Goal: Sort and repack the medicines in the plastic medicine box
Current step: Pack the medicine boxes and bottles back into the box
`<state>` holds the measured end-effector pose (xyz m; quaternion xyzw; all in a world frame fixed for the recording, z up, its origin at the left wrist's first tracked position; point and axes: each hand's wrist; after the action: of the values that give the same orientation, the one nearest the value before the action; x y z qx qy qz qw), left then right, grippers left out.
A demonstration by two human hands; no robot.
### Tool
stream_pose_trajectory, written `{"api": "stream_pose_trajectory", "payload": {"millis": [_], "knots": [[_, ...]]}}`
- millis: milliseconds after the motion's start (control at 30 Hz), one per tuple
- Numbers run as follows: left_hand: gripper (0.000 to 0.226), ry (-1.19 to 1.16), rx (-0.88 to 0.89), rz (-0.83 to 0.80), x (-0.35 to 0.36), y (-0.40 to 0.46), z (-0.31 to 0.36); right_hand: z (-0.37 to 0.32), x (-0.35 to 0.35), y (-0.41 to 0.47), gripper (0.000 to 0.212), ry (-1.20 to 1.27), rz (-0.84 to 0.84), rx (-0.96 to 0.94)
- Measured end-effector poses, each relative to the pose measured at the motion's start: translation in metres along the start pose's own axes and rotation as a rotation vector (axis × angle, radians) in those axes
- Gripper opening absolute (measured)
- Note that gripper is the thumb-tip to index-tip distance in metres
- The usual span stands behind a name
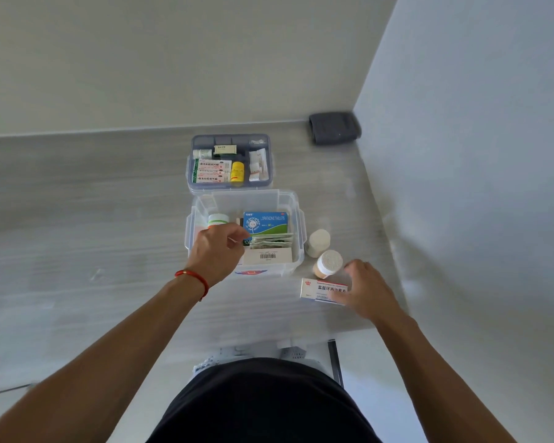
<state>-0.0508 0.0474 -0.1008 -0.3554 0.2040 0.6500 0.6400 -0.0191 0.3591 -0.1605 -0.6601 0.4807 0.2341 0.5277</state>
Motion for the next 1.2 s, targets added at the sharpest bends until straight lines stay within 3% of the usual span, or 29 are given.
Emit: {"api": "stream_pose_trajectory", "payload": {"millis": [67,233,400,500,567,600,733,833,900,967,1033,1200], "knots": [[0.024,0.007,-0.001,0.004,0.002,-0.003,0.001,0.009,0.011,-0.007,0.069,-0.035,-0.064,-0.008],[0.023,0.007,0.008,0.006,0.004,-0.008,0.005,0.019,0.018,-0.024,0.039,-0.082,-0.007,-0.118],[0.020,-0.059,0.229,0.055,-0.003,-0.023,0.031,0.014,-0.031,-0.055,0.042,-0.003,-0.062,-0.186],[0.025,-0.150,0.340,-0.316,-0.004,-0.035,0.059,-0.014,-0.065,-0.067,0.042,0.080,0.048,-0.295],[0.029,-0.214,0.296,-0.504,-0.001,-0.039,0.070,-0.040,-0.078,-0.062,0.038,0.153,0.118,-0.371],[0.026,-0.265,0.247,-0.493,-0.001,-0.039,0.072,-0.053,-0.081,-0.056,0.037,0.179,0.143,-0.405],[0.022,-0.476,-0.037,-0.229,-0.014,-0.014,0.059,-0.087,-0.075,-0.024,0.050,0.261,0.180,-0.457],[0.023,-0.510,-0.221,-0.069,-0.021,0.016,0.035,-0.088,-0.073,-0.003,0.045,0.345,0.236,-0.357],[0.021,-0.571,-0.372,-0.045,-0.014,0.037,0.022,-0.077,-0.072,0.005,0.039,0.305,0.267,-0.250],[0.017,-0.668,-0.502,-0.134,-0.001,0.052,0.015,-0.063,-0.067,0.009,0.040,0.257,0.239,-0.145],[0.016,-0.669,-0.557,-0.200,0.011,0.063,0.012,-0.050,-0.057,0.010,0.047,0.216,0.156,-0.056],[0.010,-0.450,-0.501,-0.143,0.025,0.075,0.007,-0.032,-0.031,0.012,0.064,0.181,0.026,-0.010]]}}
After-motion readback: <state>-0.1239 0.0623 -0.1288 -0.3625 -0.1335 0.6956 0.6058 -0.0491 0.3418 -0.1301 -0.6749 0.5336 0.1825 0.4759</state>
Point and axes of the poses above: each hand's wrist, its own y-axis towards the middle knuckle, its own x-axis out of the palm, z = x × y
